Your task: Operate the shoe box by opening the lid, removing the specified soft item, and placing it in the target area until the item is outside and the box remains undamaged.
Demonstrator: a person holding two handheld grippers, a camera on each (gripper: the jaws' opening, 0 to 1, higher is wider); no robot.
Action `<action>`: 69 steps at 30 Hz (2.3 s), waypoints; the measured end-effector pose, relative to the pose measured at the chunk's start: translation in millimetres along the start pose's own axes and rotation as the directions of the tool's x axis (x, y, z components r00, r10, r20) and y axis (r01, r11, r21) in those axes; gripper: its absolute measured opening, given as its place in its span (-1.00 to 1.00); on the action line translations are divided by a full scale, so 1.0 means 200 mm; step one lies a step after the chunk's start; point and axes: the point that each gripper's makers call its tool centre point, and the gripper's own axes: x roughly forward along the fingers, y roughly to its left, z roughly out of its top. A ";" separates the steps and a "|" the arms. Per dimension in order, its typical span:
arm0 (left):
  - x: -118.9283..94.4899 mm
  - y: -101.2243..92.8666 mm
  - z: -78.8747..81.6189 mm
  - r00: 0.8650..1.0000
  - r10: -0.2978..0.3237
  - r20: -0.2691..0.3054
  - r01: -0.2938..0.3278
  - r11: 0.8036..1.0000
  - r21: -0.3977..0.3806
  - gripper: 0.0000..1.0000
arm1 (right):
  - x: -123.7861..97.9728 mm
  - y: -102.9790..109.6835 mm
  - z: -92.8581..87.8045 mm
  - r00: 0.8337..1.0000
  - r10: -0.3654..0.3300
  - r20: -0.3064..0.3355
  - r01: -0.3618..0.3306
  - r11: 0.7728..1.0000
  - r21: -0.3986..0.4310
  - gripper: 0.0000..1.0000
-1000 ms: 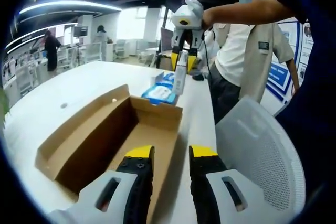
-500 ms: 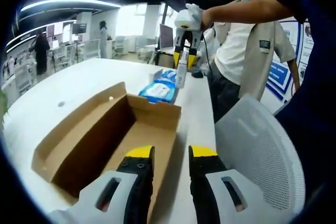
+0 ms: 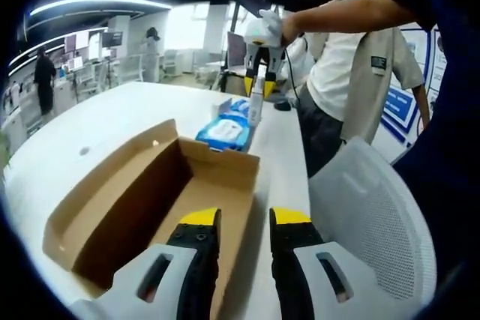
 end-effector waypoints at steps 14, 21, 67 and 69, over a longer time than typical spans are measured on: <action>0.04 -0.02 0.10 0.999 0.013 0.033 -0.014 1.000 0.013 -0.51 | -0.01 -0.13 0.00 1.000 -0.011 -0.006 0.011 1.000 -0.027 -0.61; 0.05 0.00 0.16 0.999 0.020 0.050 -0.021 1.000 0.021 -0.52 | 0.00 -0.19 0.01 1.000 -0.012 -0.016 0.011 0.999 -0.049 -0.61; 0.15 0.11 0.29 0.996 0.063 0.069 -0.063 0.998 0.003 -0.55 | 0.14 -0.68 0.00 0.996 -0.056 -0.073 0.047 0.991 -0.124 -0.61; 0.15 0.11 0.29 0.995 0.068 0.066 -0.068 0.998 0.004 -0.55 | 0.17 -0.69 -0.01 0.995 -0.062 -0.080 0.051 0.990 -0.132 -0.61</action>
